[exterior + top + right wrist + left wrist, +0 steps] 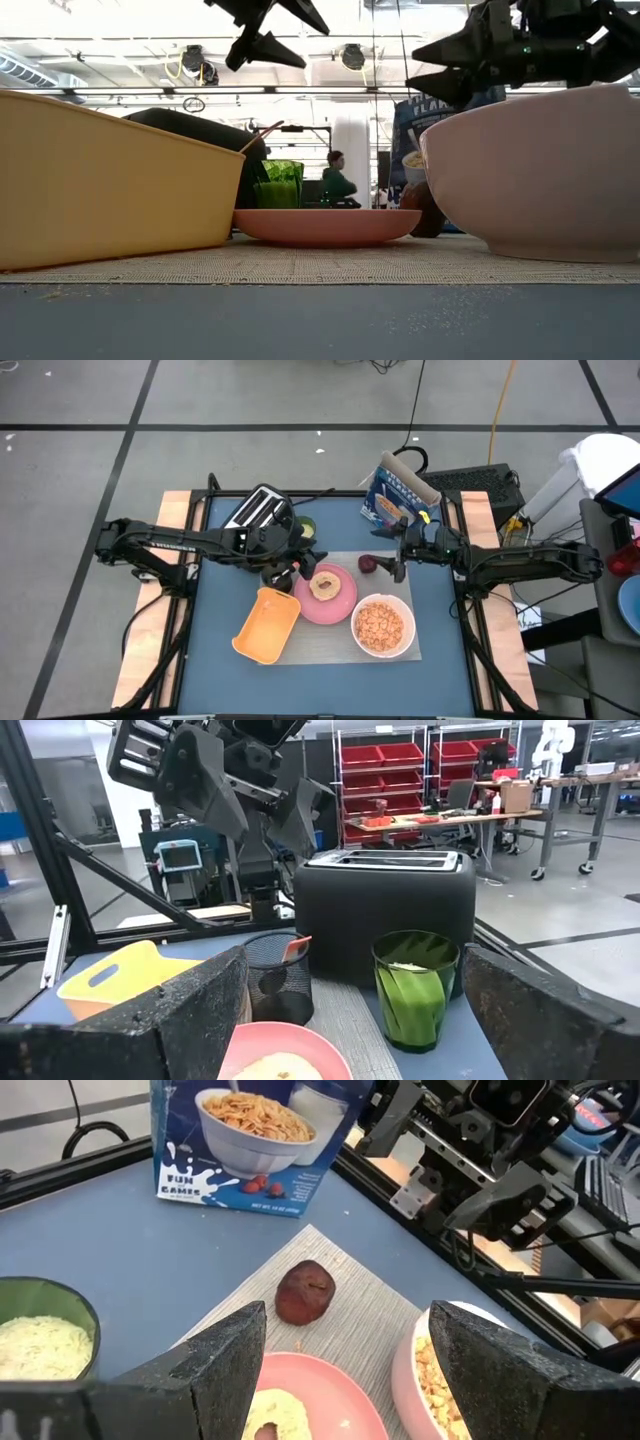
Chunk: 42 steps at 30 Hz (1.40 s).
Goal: Arrange a breakfast setting
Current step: Put the orange spoon on the gray placemat
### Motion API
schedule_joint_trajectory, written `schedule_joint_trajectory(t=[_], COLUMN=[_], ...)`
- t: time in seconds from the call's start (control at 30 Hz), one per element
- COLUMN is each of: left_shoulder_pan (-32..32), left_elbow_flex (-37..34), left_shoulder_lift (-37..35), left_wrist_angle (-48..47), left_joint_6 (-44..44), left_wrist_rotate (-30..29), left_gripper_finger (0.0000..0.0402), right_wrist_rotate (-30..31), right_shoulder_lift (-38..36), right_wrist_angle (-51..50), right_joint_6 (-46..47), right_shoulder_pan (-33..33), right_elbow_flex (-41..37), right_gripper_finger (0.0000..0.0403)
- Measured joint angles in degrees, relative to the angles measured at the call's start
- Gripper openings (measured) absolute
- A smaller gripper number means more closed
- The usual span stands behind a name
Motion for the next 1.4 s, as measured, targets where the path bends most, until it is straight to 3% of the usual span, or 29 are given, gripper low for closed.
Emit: schedule_joint_trajectory(t=[0.7,0.93,1.4], left_shoulder_pan=[0.02,0.02,0.82], left_elbow_flex=[0.0,0.0,0.0], left_shoulder_lift=[0.0,0.0,0.0], left_wrist_angle=[3.71,5.86,9.17], left_joint_6=[1.26,-2.46,8.11], left_wrist_rotate=[0.0,0.0,0.03], left_gripper_finger=[0.0283,0.0283,0.0283], right_wrist_rotate=[0.01,0.27,0.27], right_shoulder_lift=[-0.31,-0.31,-0.31], right_wrist_angle=[-0.36,-0.36,-0.35], right_joint_6=[-0.17,0.72,3.54], right_shoulder_pan=[0.0,0.0,0.0], right_elbow_flex=[0.0,0.0,0.0], right_gripper_finger=[0.0354,0.0354,0.0354])
